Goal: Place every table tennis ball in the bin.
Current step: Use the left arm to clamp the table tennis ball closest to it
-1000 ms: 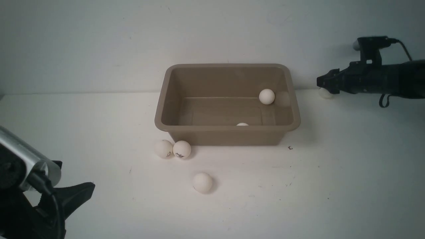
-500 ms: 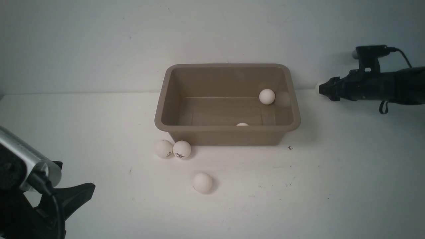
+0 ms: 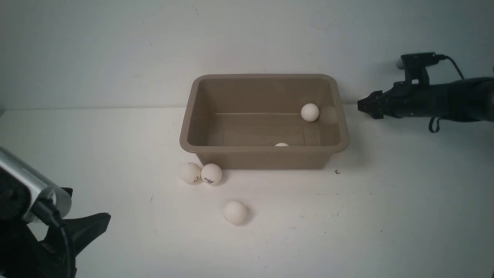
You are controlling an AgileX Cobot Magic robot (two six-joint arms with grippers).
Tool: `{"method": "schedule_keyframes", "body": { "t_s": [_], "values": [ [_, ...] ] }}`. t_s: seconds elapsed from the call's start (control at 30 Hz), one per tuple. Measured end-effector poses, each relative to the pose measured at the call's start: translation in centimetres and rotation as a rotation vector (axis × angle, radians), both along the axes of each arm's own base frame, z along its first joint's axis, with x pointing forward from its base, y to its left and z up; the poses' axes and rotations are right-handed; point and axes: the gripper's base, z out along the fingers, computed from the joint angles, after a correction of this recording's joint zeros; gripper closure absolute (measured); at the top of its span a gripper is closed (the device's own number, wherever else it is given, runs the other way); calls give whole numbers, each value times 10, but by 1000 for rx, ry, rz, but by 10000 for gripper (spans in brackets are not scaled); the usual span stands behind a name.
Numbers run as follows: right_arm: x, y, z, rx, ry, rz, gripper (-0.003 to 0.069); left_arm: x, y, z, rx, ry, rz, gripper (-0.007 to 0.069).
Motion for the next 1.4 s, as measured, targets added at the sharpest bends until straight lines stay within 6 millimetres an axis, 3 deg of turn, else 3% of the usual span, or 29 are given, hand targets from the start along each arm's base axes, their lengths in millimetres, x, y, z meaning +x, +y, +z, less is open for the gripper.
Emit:
{"method": "schedule_keyframes", "body": {
  "t_s": [0.13, 0.37, 0.5, 0.53, 0.57, 0.7, 0.8, 1.03, 1.17, 1.27, 1.4],
  "values": [
    [0, 15, -1, -25, -4, 12, 263, 0, 0, 0, 0, 0, 0, 176],
    [3, 19, -17, -101, -2, -30, 281, 0, 0, 0, 0, 6, -4, 176],
    [4, 16, -20, -145, -17, -38, 382, -1, 0, -1, 0, 10, -7, 176],
    [4, 15, -20, -163, -25, -27, 474, -1, -1, -1, 0, 10, -8, 176],
    [4, 16, -20, -167, -27, -18, 520, -1, -1, -1, 0, 10, -8, 176],
    [3, 18, -13, -172, -42, 18, 629, -1, -1, -1, 0, 10, -8, 176],
    [2, 18, 1, -182, -69, 36, 665, -1, -1, -1, 0, 10, -8, 176],
    [-3, -2, 40, -148, -107, 64, 666, -1, -1, -1, 0, 10, -8, 176],
    [-9, -17, 46, -57, -65, 104, 636, -1, -1, -1, 0, 10, -8, 176],
    [-18, -33, 47, 44, -10, 157, 570, -1, -1, -1, 0, 11, -8, 176],
    [-25, -36, 48, 116, 32, 219, 467, -1, -1, -1, 0, 13, -9, 176]
  ]
}}
